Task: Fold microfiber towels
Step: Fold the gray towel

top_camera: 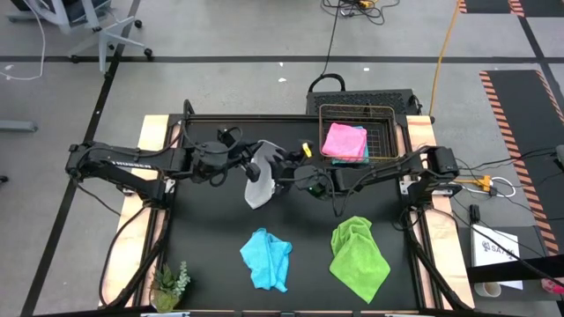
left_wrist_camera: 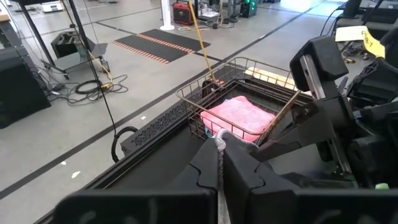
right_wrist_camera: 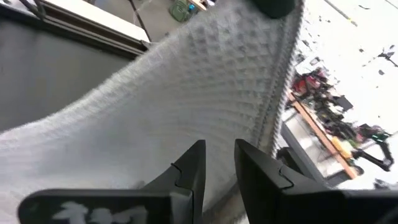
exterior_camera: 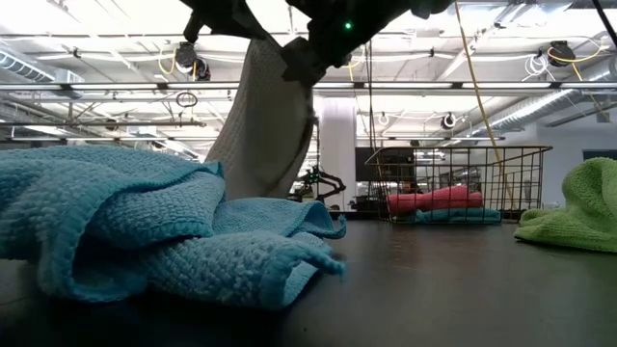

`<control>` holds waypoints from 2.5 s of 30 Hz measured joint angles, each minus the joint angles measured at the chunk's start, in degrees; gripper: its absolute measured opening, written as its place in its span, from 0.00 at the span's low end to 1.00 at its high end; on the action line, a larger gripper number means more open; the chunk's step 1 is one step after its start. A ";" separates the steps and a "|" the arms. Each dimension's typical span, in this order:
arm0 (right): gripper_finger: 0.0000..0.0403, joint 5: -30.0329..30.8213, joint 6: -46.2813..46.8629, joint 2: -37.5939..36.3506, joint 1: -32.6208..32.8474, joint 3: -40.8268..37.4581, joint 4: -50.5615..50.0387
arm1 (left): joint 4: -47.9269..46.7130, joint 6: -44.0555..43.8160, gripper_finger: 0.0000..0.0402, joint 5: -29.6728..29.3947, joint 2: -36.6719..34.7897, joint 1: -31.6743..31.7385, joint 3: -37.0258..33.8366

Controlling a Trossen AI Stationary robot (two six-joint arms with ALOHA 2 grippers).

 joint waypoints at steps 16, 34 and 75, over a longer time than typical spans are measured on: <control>0.19 4.80 -4.83 -0.07 0.02 0.00 -0.70 | -0.31 0.04 0.01 0.12 -0.02 0.00 0.00; 0.19 7.47 -1.18 -3.76 -0.05 0.00 -6.35 | -0.28 -0.47 0.04 -0.02 -0.02 0.00 0.00; 0.07 -9.16 33.56 -3.65 0.41 -6.36 -24.89 | 0.65 -0.37 0.04 0.02 -0.02 0.00 0.00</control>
